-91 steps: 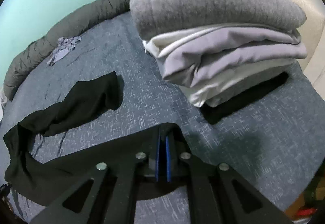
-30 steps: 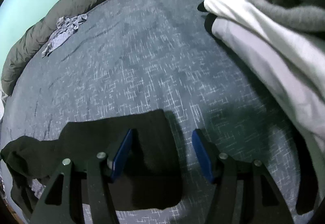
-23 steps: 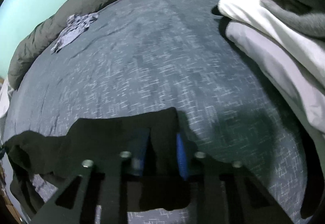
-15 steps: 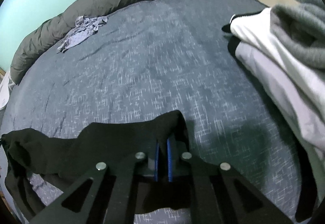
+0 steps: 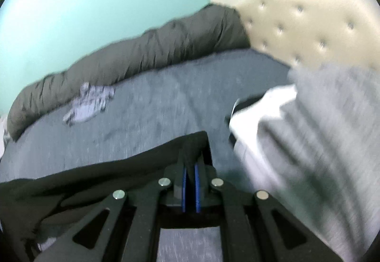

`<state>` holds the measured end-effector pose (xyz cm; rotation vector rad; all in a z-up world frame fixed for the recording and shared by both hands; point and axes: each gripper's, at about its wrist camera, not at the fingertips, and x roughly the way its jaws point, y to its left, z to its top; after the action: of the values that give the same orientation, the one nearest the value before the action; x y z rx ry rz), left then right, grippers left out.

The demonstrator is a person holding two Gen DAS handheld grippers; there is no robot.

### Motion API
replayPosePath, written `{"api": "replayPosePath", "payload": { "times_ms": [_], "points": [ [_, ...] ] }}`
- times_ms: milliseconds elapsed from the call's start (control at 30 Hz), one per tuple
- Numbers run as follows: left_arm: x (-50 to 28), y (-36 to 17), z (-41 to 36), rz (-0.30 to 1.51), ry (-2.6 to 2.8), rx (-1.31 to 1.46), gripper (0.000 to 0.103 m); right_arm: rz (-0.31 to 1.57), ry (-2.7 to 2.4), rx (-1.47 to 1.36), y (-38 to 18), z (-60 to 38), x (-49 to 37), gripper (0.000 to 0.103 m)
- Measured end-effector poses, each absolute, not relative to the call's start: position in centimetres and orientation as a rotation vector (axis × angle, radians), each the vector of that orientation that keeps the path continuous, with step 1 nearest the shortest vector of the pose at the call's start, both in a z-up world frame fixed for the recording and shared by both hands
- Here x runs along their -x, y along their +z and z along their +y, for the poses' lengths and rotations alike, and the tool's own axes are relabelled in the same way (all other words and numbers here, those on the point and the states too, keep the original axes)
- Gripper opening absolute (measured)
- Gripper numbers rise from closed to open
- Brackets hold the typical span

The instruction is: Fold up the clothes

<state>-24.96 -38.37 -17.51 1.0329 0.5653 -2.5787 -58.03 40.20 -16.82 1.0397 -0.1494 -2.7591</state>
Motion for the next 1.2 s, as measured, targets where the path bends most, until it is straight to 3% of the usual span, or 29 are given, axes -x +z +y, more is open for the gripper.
{"api": "replayPosePath", "payload": {
  "times_ms": [200, 300, 367, 400, 500, 600, 667, 733, 800, 1033, 1067, 1133, 1200],
  "points": [
    [27.9, -19.4, -37.4, 0.542, -2.555, -1.133, 0.011, -0.097, -2.715, -1.272, -20.1, 38.7, 62.0, 0.008],
    [29.8, -22.7, -36.6, 0.512, -2.486, -1.286, 0.018, -0.07, -2.707, -1.341, -22.2, 38.5, 62.2, 0.014],
    [29.7, -24.1, -36.2, 0.501, -2.466, -1.311, 0.02, -0.065, -2.72, -1.325, -22.6, 38.9, 61.9, 0.026],
    [29.6, -24.4, -36.2, 0.509, -2.457, -1.315, 0.025, -0.061, -2.727, -1.318, -22.8, 39.1, 61.8, 0.033],
    [28.7, -24.4, -36.4, 0.544, -2.442, -1.292, 0.041, -0.065, -2.749, -1.3, -22.6, 40.2, 61.4, 0.034],
    [27.8, -23.8, -36.6, 0.559, -2.434, -1.257, 0.049, -0.017, -2.801, -1.251, -21.8, 40.9, 60.7, 0.034],
    [27.4, -23.5, -36.6, 0.569, -2.43, -1.251, 0.05, 0.006, -2.776, -1.27, -22.2, 40.8, 60.5, 0.036],
    [27.1, -23.3, -36.0, 0.58, -2.449, -1.254, 0.05, -0.013, -2.712, -1.336, -23.3, 40.7, 60.5, 0.047],
    [26.8, -23.1, -35.3, 0.588, -2.469, -1.256, 0.05, -0.033, -2.646, -1.4, -24.5, 40.5, 60.5, 0.047],
    [25.9, -25.0, -32.6, 0.607, -2.491, -1.331, 0.05, -0.172, -2.55, -1.49, -27.7, 41.2, 60.8, 0.046],
    [25.8, -25.2, -32.4, 0.611, -2.489, -1.34, 0.05, -0.177, -2.545, -1.486, -27.9, 41.2, 60.9, 0.042],
    [25.6, -25.9, -32.2, 0.629, -2.479, -1.355, 0.05, -0.167, -2.541, -1.456, -27.9, 41.2, 60.8, 0.014],
    [25.5, -26.3, -32.1, 0.628, -2.472, -1.364, 0.05, -0.127, -2.552, -1.41, -27.4, 40.8, 60.7, 0.007]
  ]
}}
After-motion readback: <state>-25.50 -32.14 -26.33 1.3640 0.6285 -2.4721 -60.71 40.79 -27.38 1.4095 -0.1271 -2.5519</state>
